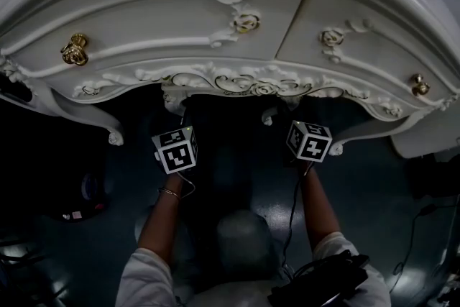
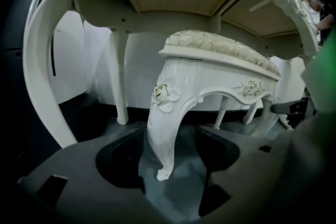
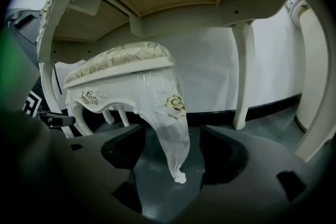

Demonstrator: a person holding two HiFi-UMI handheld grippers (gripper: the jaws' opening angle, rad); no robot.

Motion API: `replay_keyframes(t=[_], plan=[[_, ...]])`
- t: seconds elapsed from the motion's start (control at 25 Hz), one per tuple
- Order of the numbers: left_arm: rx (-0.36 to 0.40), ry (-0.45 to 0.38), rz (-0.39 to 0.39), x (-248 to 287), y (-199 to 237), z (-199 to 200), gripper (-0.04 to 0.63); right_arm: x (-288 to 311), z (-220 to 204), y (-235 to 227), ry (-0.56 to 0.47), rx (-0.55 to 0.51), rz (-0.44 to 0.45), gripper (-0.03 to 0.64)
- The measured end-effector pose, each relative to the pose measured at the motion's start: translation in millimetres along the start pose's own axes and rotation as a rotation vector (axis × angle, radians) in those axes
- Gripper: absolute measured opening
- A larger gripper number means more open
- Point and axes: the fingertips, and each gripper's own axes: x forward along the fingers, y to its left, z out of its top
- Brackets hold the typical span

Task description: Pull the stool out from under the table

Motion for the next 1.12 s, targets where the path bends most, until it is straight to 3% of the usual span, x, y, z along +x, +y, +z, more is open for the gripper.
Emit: replay_keyframes(t=[0.12,0.32,0.88,1.12], plan=[[0.028,0.002,-0.036,7.8,-3.3,6.8,0.293,5.5,-2.2,1.1,0.014,-0.006,0.006,0.302],[0.057,0.001,-0.024,22.1,0.4,4.8,0.293,13.4,-2.3,5.0,0.020,-0.012,0.007,0.302],[0.040,-0.003,-0.035,42.0,6.3,13.7,0.291,34.6,3.4,5.6,0.012,-0.026,0.012,0.302],[0.052,-0.045,-0.055,39.8,2.1,25.7,0.291,44.2,2.4,3.2,0.003,-0.023,-0.004,0.301]])
